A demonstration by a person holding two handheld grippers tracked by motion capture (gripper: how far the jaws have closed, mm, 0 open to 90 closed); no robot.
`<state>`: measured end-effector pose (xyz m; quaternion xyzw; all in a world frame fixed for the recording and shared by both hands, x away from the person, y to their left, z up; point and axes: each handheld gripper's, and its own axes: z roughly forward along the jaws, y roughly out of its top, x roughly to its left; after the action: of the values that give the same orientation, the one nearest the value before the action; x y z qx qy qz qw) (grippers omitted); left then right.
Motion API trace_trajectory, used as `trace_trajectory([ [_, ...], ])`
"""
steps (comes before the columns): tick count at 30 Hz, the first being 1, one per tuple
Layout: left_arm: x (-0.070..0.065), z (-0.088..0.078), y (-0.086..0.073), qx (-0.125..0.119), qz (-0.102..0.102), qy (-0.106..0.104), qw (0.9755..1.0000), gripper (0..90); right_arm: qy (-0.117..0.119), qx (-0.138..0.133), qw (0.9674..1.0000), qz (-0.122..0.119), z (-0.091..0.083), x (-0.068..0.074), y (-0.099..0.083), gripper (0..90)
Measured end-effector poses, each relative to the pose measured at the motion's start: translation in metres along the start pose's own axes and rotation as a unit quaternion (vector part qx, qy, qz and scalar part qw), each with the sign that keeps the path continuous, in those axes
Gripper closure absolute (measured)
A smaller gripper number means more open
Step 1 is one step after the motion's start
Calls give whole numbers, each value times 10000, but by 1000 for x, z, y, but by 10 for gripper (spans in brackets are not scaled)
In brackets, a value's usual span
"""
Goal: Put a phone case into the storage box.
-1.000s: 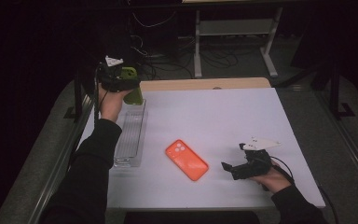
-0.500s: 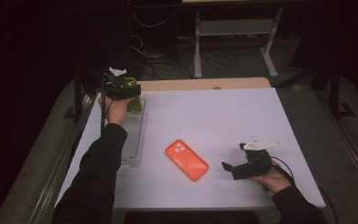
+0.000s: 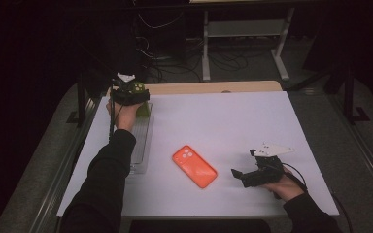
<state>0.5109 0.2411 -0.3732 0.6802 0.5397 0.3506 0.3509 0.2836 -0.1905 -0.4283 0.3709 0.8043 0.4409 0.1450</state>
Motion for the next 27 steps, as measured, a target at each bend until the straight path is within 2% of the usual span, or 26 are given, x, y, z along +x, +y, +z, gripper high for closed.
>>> trace_trajectory([
  [6,0,4,-9,13,-61,-11,10000,122,2,5,10000,-2,0,0,0,0],
  [8,0,4,-10,-62,-99,-20,9999,121,1,10,10000,5,0,0,0,0],
  [10,1,4,-10,-54,-67,-29,10000,113,2,13,10000,5,0,0,0,0],
  [12,2,4,-9,-95,-201,-126,9997,60,1,20,10000,15,0,0,0,0],
  [14,3,2,-8,-45,-114,-143,9998,19,-3,12,10000,9,0,0,0,0],
  [15,3,1,-8,-75,-177,-200,9996,10,-1,16,10000,14,0,0,0,0],
  [16,6,-1,-7,-37,-71,-257,9996,7,1,17,10000,17,0,0,0,0],
  [18,7,-4,-6,-59,-133,-338,9993,0,1,17,10000,11,0,0,0,0],
  [20,10,-8,-4,23,-142,-427,9990,0,-9,-13,10000,3,0,0,0,0],
  [24,15,-20,0,160,84,-594,9981,0,-8,-16,10000,21,0,0,0,0],
  [27,18,-30,2,248,134,-745,9968,0,-9,-18,10000,30,-1,0,0,0],
])
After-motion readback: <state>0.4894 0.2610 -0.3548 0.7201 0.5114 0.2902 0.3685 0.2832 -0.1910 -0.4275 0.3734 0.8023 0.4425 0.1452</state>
